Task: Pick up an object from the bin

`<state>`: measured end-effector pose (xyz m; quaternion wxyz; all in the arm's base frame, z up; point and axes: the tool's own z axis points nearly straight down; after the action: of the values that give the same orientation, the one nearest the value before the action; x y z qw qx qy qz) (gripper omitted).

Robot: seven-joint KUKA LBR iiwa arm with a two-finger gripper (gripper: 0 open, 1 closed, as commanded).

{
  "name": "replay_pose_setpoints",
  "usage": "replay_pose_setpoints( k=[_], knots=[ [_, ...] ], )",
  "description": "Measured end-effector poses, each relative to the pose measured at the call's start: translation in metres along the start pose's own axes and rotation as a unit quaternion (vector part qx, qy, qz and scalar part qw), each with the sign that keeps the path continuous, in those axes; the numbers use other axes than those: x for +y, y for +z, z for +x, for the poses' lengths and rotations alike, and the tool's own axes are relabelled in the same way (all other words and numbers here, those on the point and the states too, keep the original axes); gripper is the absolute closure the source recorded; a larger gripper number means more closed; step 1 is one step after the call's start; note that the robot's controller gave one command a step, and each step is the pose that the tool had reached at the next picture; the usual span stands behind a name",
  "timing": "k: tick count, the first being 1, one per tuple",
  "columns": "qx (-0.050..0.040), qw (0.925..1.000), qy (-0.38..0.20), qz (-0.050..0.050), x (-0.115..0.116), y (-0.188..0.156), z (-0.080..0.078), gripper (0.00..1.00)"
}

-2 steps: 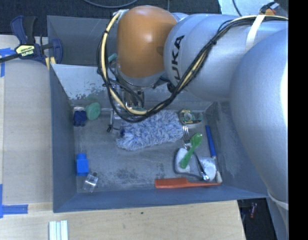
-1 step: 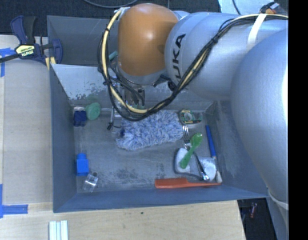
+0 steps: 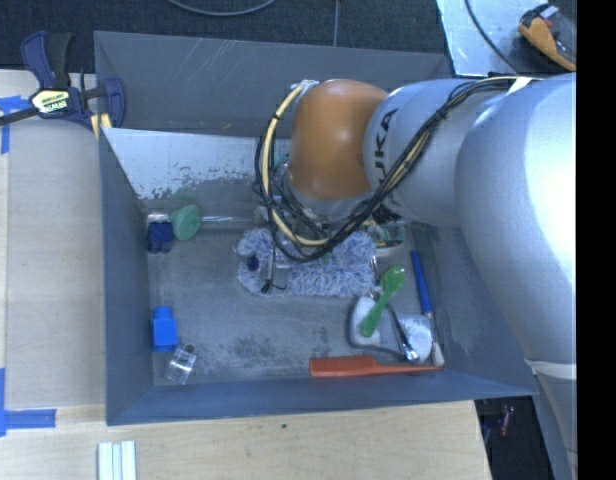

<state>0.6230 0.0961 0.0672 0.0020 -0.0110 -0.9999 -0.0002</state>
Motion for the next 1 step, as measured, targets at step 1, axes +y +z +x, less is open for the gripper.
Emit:
replay_pose_setpoints(
  k=[1],
  knots=[
    [-0.0109,0.9998,-0.017,-0.003,0.0050,-0.0628,-0.0053,0.00]
  ],
)
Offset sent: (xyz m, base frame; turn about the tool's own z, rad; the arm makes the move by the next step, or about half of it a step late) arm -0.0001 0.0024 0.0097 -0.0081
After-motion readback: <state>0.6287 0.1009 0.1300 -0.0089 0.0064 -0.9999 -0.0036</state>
